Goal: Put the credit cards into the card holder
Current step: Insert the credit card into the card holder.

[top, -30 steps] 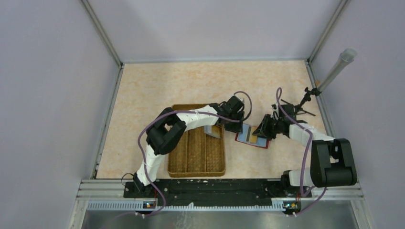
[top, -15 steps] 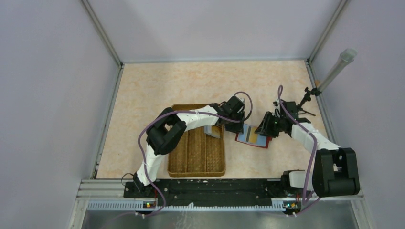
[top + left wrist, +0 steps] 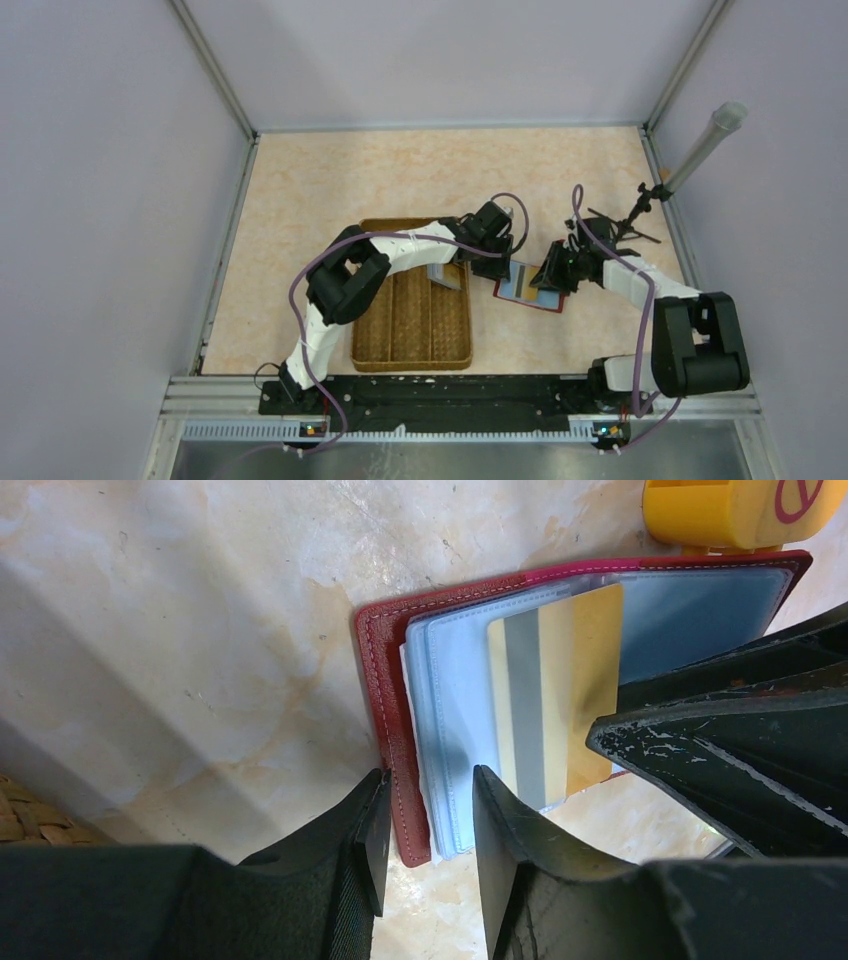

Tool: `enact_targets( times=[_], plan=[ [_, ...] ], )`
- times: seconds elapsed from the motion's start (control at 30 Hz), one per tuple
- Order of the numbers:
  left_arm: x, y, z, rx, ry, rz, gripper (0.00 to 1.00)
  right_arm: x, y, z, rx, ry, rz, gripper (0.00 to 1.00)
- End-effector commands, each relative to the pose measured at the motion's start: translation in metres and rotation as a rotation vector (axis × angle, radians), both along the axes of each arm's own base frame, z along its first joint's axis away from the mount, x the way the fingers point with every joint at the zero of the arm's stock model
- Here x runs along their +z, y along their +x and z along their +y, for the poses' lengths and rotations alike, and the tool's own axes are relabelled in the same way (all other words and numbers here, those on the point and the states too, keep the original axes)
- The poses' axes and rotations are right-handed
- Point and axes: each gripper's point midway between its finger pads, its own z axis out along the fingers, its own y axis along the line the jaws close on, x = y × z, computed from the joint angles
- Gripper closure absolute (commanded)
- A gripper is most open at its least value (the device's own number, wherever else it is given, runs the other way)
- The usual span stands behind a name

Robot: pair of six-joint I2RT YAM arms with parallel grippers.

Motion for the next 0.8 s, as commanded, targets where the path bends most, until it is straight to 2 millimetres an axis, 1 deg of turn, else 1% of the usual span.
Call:
enact_targets(
  times=[0.0, 0.17, 0.33, 0.53, 0.57, 0.67, 0.73, 0.77],
  plan=[
    [0.007, -0.001, -0.007, -0.009, -0.036, -0.010, 0.61, 0.001, 0.008, 0.009, 0.004, 0.011, -0.032, 0.75],
    [0.008, -0.002, -0.009, -0.009, -0.045, -0.003, 0.62, 0.006, 0.015, 0.020, 0.017, 0.018, -0.050, 0.77],
    [0.009, -0.004, -0.010, -0.012, -0.055, 0.005, 0.62, 0.011, 0.022, 0.029, 0.025, 0.015, -0.066, 0.81],
    [0.013, -0.004, -0.010, -0.011, -0.062, -0.001, 0.62, 0.017, 0.028, 0.032, 0.033, -0.008, -0.087, 0.81],
    [0.015, -0.003, -0.010, -0.012, -0.063, -0.008, 0.62, 0.020, 0.029, 0.032, 0.034, -0.013, -0.092, 0.80],
    [0.026, 0.002, -0.010, -0.024, -0.070, -0.043, 0.58, 0.030, 0.032, 0.026, 0.031, -0.045, -0.116, 0.74],
    [0.041, 0.006, -0.012, -0.045, -0.079, -0.080, 0.53, 0.040, 0.033, 0.021, 0.028, -0.075, -0.138, 0.68],
    [0.051, 0.007, -0.014, -0.063, -0.092, -0.100, 0.49, 0.045, 0.033, 0.018, 0.029, -0.080, -0.149, 0.65]
  ],
)
